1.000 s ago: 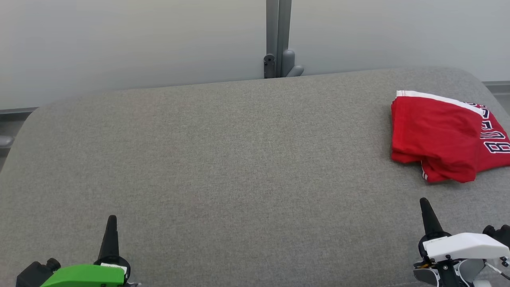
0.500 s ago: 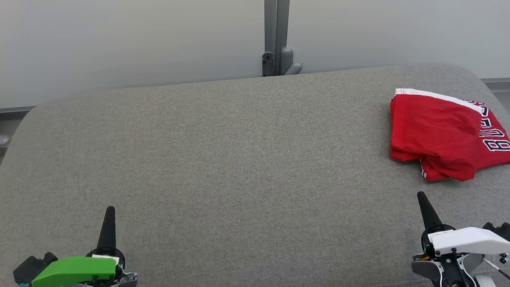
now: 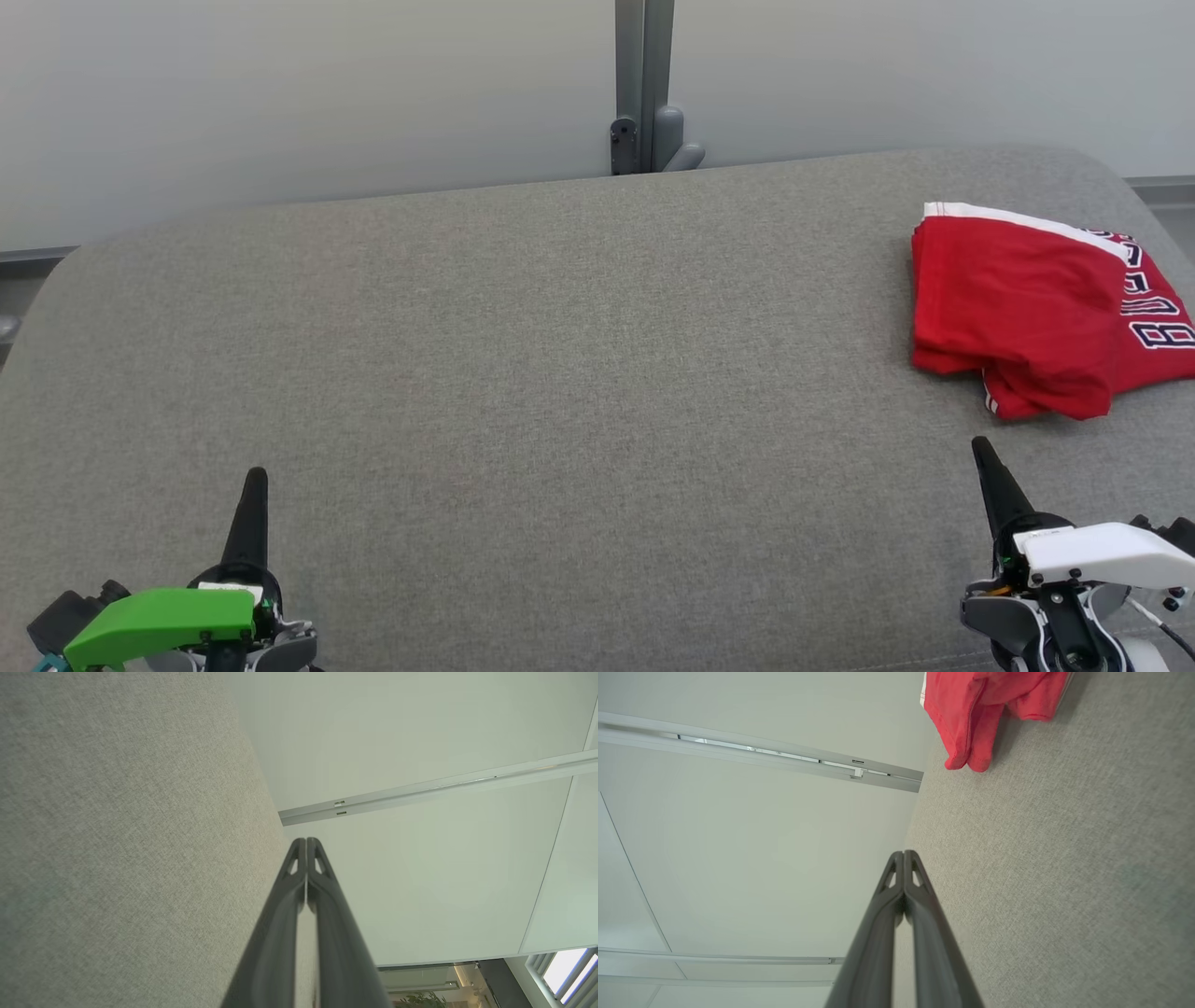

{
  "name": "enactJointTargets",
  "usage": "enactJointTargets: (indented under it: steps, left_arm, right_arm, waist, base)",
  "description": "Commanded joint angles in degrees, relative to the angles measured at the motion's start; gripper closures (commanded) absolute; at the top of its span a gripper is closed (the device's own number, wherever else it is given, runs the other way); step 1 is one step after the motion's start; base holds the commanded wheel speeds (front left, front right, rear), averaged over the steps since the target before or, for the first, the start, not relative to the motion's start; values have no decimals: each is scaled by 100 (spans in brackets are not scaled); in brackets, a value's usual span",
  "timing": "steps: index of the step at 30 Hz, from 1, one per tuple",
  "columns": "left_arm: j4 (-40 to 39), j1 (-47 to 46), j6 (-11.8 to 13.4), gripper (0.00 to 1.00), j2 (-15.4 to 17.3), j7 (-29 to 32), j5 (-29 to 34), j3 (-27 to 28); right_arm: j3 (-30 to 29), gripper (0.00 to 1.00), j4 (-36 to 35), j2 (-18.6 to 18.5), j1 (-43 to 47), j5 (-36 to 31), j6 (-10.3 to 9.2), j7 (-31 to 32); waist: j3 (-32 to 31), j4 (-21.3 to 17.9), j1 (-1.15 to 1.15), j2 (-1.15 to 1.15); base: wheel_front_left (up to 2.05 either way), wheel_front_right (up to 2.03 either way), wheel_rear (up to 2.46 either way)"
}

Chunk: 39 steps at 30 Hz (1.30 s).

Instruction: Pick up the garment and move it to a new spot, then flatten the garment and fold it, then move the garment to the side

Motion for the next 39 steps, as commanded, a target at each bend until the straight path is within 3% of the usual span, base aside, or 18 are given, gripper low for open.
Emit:
enactJointTargets:
  steps: [1, 30, 39]
  left_arm:
    - [-16, -144, -2, 100, 43, 40, -128, 34]
    - [16, -388, -4, 100, 18, 371, -1199, 148]
    - [16, -373, -4, 100, 4, 389, -1170, 161]
  right_arm:
    - [6, 100, -53, -40, -112, 171, 2, 46]
    - [32, 100, -76, -53, -254, 1518, 0, 355]
    - [31, 100, -75, -53, -248, 1507, 0, 355]
  waist:
    - [5, -4, 0, 37]
    - [80, -67, 0, 48]
    - [81, -68, 0, 48]
  base:
    - [0, 0, 0]
    - [0, 0, 0]
    - [0, 0, 0]
